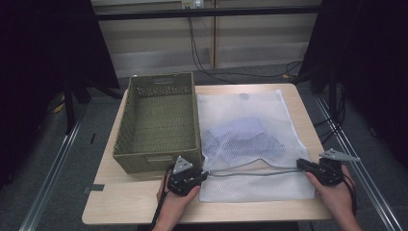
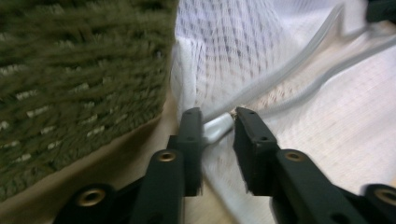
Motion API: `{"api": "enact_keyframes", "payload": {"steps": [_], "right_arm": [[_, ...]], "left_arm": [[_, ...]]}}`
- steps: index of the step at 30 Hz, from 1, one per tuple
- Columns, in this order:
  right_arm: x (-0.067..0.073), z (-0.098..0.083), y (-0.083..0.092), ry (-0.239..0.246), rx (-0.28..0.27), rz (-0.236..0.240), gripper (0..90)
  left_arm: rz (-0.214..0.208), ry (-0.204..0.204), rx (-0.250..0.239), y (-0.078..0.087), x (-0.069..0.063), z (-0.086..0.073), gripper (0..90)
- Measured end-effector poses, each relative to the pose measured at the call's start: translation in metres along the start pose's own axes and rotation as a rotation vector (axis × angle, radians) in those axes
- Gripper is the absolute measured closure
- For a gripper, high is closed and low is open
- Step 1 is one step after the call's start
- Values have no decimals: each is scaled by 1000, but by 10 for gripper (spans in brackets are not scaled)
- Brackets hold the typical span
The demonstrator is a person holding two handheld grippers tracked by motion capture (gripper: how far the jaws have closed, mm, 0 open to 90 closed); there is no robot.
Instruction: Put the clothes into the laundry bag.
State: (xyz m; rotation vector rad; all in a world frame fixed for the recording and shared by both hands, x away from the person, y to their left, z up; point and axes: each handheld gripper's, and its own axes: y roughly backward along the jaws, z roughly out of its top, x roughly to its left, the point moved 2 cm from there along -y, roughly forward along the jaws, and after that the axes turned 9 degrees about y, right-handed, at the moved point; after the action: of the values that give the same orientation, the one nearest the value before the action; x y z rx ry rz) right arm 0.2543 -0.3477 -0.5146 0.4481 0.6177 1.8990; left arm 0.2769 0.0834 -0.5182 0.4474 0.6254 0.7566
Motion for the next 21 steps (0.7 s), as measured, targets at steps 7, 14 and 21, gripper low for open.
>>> {"api": "enact_keyframes", "payload": {"steps": [7,14,21], "right_arm": [[-8,-7,-2,-37,54,-28,900],[-6,-6,6,8,20,-52,753],[3,3,14,63,-33,-70,427]], "left_arm": [[48,36,34,5,13,0,900],[-21,36,-35,22,19,-3,730],[-62,-10,-120,55,34,-1,409]]}}
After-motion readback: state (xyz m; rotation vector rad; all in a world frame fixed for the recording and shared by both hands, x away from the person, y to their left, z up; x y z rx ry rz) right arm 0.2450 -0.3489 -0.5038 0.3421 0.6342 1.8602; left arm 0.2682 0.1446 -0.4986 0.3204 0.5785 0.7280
